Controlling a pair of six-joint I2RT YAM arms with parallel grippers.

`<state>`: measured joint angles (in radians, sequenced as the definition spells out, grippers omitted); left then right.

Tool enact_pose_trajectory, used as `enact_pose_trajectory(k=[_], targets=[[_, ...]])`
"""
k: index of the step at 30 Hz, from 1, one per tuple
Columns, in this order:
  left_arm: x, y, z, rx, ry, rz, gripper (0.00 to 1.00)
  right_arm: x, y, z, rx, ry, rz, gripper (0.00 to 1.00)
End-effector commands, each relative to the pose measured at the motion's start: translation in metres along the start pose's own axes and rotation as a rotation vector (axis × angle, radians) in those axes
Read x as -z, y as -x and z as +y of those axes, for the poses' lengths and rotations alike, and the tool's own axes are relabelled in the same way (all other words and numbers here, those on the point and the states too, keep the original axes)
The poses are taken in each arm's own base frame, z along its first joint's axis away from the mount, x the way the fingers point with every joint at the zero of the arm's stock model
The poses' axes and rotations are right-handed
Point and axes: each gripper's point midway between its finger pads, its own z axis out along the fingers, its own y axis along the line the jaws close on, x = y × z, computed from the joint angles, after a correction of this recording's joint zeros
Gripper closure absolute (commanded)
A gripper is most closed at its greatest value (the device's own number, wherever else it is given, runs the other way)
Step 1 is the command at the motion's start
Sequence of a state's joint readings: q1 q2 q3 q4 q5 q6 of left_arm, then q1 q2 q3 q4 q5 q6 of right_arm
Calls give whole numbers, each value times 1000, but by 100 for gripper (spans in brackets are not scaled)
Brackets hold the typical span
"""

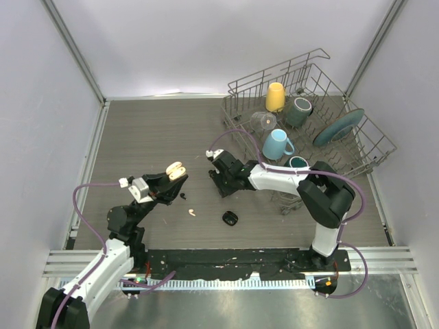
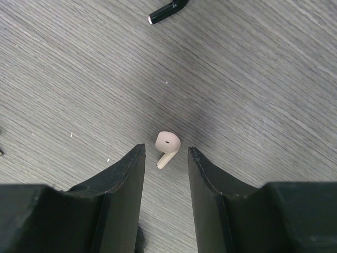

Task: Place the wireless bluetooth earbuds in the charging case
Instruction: Pick up the earbud from the center of the board.

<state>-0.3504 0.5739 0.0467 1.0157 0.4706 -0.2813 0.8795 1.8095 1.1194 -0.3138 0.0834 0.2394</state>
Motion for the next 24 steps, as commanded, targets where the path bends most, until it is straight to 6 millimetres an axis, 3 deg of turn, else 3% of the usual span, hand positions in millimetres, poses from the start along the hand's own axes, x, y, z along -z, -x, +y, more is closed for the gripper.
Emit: enact_pose_trajectory(k=[1, 24], targets=[[2, 1, 4, -19, 18, -13, 100, 0, 23, 7, -13, 17, -56, 57], [3, -2, 4, -17, 20, -8, 100, -8, 19, 0, -9, -26, -25, 63]])
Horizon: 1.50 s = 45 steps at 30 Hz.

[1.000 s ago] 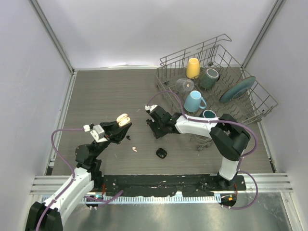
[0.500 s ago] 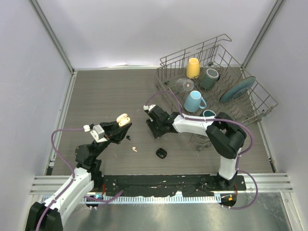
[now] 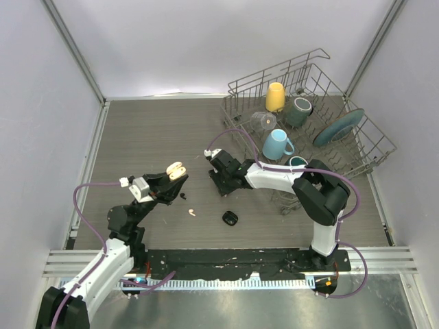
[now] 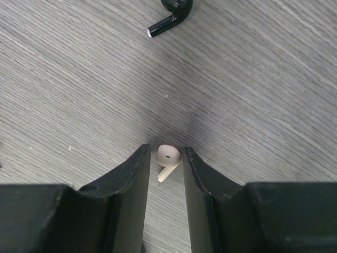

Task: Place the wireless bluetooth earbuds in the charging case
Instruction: Pick up the earbud from the center of the board.

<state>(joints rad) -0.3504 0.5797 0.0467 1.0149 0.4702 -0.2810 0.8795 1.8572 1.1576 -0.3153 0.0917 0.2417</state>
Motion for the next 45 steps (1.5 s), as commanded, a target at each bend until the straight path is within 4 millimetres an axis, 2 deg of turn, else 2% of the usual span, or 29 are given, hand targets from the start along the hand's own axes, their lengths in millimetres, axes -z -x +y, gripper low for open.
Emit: enact_pose_trajectory(k=[1, 16, 24, 32, 33, 34, 38, 41, 44, 45], targets=[[3, 0, 3, -19, 17, -14, 100, 2, 15, -1, -9, -16, -35, 63], [3, -1, 4, -16, 22, -12, 100, -2, 4, -7, -101, -67, 3, 62], [4, -2, 4, -15, 20, -10, 100, -2, 5, -6, -97, -67, 0, 65], [3, -1, 4, -16, 22, -11, 100, -1, 6, -7, -84, -66, 2, 70], [3, -1, 4, -18, 22, -11, 100, -1, 7, -6, -85, -63, 0, 78], [3, -1, 4, -17, 22, -9, 100, -1, 8, -6, -84, -65, -4, 81], [2, -1, 4, -19, 21, -9, 100, 6, 17, -4, -79, -57, -31, 84], [2, -2, 4, -18, 16, -4, 100, 19, 32, -3, -83, -45, -88, 87], [1, -1, 5, -18, 21, -8, 100, 38, 49, -4, -98, -35, -174, 89], [1, -1, 5, -17, 23, -8, 100, 52, 60, -4, -108, -33, -224, 91]])
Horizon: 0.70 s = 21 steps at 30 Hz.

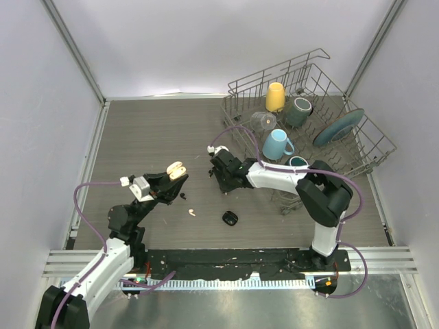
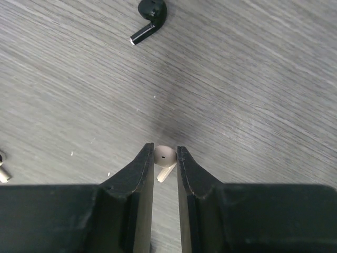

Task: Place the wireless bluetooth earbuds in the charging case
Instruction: Pick up the earbud from the center of the board, then place the earbud in the charging case.

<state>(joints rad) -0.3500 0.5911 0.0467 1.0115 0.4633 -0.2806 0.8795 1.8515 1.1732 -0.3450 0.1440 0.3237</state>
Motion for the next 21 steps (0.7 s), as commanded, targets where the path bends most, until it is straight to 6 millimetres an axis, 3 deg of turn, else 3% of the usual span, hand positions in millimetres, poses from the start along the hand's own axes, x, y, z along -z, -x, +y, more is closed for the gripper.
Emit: enact_pose_trajectory(k=[1, 13, 21], targets=[[1, 3, 3, -23, 14, -20, 100, 53, 60, 2, -41, 30, -244, 91], [-1, 5, 11, -1, 55, -33, 100, 171, 133, -6, -116, 44, -704, 99], [-3, 0, 12, 20, 57, -15, 100, 240, 158, 17, -33, 106, -963, 99]])
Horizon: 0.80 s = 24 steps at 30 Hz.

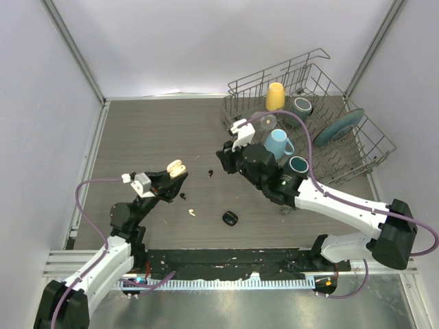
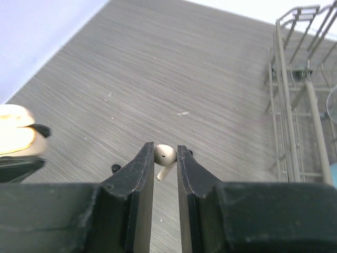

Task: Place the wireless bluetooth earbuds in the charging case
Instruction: Place the earbud in the charging case.

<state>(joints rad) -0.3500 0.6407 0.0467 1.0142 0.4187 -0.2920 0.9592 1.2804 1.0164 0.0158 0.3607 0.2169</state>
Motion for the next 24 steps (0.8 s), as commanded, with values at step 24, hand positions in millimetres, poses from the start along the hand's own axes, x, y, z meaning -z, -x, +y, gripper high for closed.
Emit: enact_pose_trajectory(k=[24], targets=[[-9, 8, -9, -10, -74, -23, 100, 22, 67, 114, 122, 407, -315, 99]])
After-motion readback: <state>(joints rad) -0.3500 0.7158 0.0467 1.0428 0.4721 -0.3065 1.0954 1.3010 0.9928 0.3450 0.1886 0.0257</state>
